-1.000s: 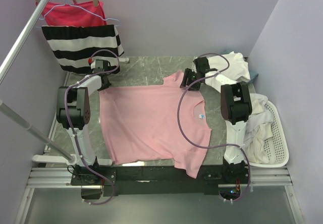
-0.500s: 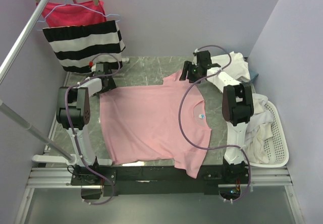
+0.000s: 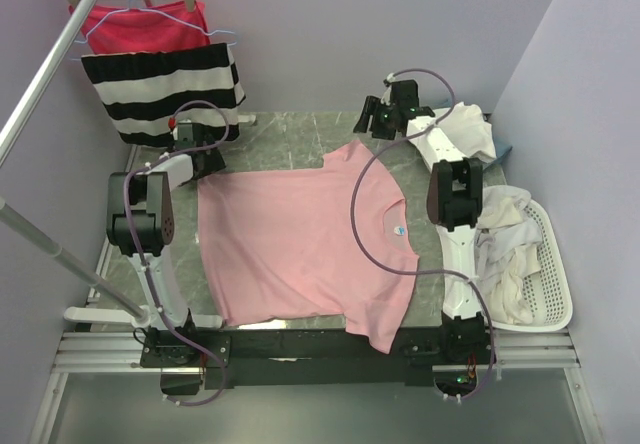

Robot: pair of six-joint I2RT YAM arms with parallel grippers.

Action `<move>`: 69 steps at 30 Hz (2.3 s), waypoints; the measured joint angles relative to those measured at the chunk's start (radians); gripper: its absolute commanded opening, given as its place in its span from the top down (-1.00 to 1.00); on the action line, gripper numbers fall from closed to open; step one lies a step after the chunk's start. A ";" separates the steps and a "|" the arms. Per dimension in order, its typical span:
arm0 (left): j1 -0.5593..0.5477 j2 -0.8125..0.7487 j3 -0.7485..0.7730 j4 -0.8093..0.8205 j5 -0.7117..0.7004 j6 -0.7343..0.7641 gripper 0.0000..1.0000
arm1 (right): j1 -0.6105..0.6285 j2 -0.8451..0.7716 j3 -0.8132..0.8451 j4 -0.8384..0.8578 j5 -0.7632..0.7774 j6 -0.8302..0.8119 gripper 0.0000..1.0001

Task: Fold and stack the t-shirts
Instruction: Grap the side of the flattened tshirt furthest away from the robot with both arms, then fold the flattened tshirt in 1/3 of the way

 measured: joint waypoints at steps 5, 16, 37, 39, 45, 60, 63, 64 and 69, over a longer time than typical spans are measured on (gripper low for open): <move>0.029 0.020 0.016 -0.012 0.035 0.025 -0.95 | -0.011 0.161 0.158 -0.093 -0.055 -0.002 -0.48; 0.041 0.063 0.087 -0.049 0.090 0.072 -0.81 | -0.027 0.211 0.288 -0.199 -0.159 -0.003 -0.51; 0.046 0.075 0.092 -0.043 0.237 0.081 0.94 | -0.023 0.261 0.332 -0.340 -0.186 -0.010 0.81; 0.047 0.075 0.092 -0.042 0.241 0.080 0.99 | -0.023 0.260 0.317 -0.320 -0.179 -0.008 0.96; 0.046 0.076 0.096 -0.045 0.240 0.080 0.99 | -0.031 0.225 0.206 -0.211 -0.183 0.023 1.00; 0.046 0.097 0.188 -0.076 0.299 0.085 0.99 | -0.127 0.096 0.138 -0.088 -0.145 0.034 1.00; 0.045 0.100 0.234 -0.075 0.323 0.085 0.99 | -0.131 0.054 0.134 -0.079 -0.146 0.022 1.00; 0.045 0.100 0.245 -0.072 0.332 0.085 0.99 | -0.131 0.043 0.134 -0.075 -0.149 0.018 1.00; 0.045 0.100 0.254 -0.051 0.379 0.085 0.99 | -0.131 -0.005 0.077 -0.051 -0.163 -0.001 1.00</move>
